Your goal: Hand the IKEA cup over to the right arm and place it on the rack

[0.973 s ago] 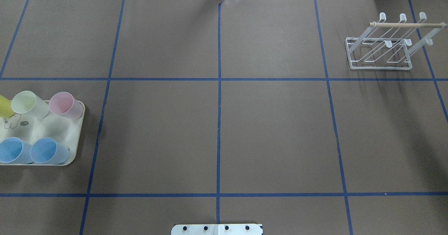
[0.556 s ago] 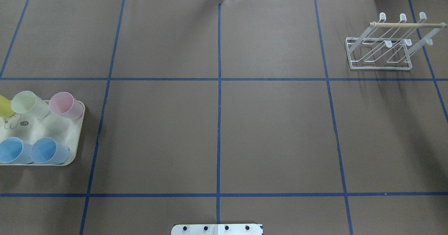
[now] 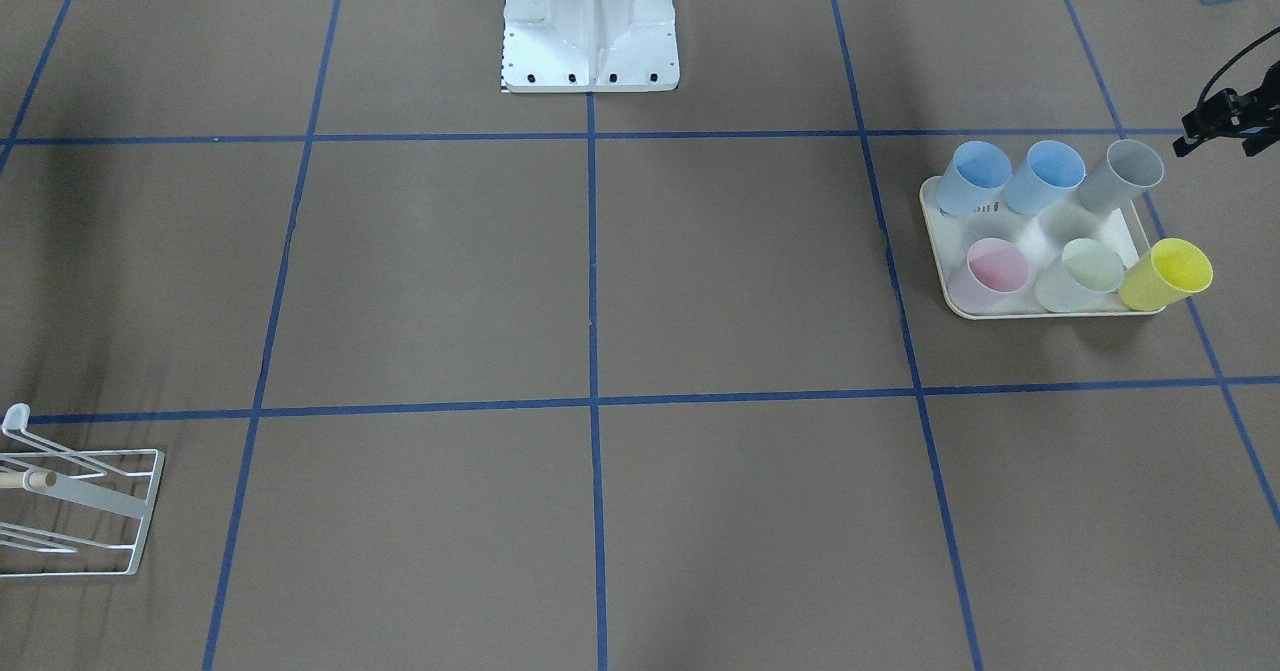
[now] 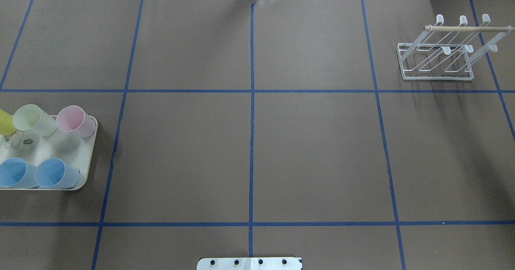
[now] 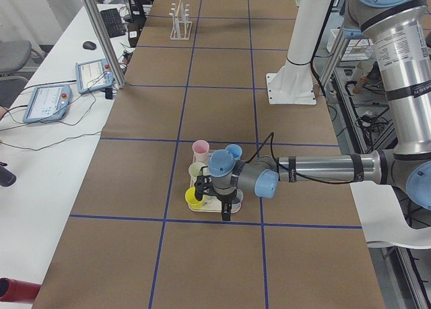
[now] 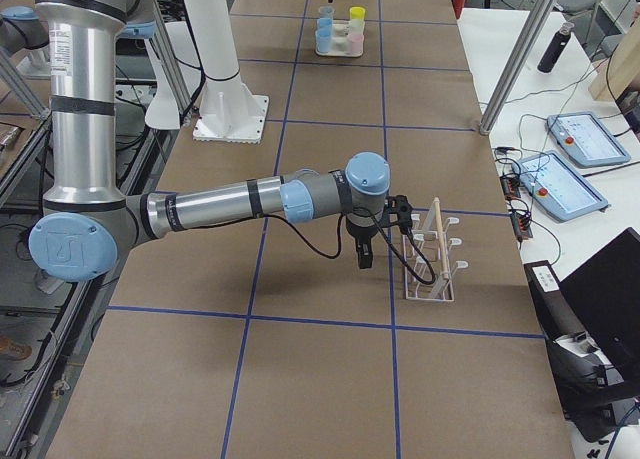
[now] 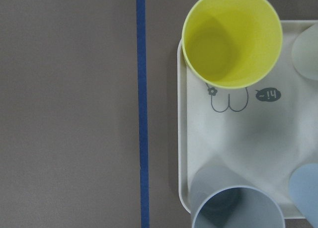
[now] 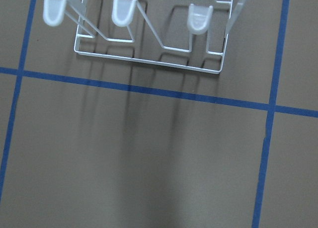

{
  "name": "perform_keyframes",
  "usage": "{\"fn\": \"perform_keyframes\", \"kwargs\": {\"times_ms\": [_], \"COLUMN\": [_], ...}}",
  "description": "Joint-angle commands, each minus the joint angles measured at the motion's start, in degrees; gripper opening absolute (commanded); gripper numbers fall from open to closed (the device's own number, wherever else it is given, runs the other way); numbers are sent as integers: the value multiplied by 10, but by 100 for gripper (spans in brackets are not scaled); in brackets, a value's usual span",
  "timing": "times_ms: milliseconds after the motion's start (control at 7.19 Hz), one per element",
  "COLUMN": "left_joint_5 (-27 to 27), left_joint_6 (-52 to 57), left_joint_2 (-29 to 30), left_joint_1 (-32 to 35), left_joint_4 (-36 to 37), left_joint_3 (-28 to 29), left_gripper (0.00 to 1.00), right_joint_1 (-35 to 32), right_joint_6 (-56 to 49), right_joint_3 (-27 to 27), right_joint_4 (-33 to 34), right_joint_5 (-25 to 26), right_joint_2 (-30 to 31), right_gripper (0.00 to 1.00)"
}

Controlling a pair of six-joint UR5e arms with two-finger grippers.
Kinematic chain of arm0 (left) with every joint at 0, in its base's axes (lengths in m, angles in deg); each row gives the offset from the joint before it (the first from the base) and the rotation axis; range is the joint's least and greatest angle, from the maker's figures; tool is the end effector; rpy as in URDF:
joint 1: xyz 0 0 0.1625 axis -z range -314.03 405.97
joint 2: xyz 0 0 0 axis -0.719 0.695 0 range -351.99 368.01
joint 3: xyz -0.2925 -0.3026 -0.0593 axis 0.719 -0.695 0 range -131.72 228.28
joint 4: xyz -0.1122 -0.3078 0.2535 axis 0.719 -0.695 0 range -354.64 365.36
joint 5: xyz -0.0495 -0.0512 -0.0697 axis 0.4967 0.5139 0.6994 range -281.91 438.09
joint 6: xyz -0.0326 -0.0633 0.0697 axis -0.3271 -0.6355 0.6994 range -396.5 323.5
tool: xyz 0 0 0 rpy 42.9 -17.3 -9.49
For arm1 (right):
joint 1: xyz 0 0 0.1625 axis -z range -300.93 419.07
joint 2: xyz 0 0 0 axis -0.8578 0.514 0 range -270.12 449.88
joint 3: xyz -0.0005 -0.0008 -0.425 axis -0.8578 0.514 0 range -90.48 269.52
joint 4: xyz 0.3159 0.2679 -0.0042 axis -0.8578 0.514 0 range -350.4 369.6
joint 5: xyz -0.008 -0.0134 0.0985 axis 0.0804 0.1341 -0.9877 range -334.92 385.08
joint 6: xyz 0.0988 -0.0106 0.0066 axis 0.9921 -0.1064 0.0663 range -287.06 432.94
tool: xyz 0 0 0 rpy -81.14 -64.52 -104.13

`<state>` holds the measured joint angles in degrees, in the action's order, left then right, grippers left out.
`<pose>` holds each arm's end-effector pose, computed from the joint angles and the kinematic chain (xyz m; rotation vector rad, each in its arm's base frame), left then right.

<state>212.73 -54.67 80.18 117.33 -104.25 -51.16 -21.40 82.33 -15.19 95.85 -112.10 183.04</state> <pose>0.0581 -0.3702 0.6745 -0.0692 0.7956 0.0841 -0.0192 -0.4783 0.5474 0.1137 -0.8487 -0.1123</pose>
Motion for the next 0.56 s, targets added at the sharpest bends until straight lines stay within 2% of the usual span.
{"fn": "perform_keyframes", "kwargs": {"times_ms": [0,278,417], "left_joint_5": [0,3,4], "left_joint_6": [-1,-1,-1], "left_joint_2": [9,9,9], "left_joint_1": [-23,-41,-45], "left_joint_4": [-16,-17,-17], "left_joint_3": [24,24,24], "left_gripper": [100,100,72], "right_joint_1": [2,2,2], "right_joint_6": [3,4,5], "right_joint_3": [0,0,0], "right_joint_4": [-6,-6,-6], "right_joint_5": [-2,-3,-3], "right_joint_2": [2,2,2], "right_gripper": [100,100,100]}}
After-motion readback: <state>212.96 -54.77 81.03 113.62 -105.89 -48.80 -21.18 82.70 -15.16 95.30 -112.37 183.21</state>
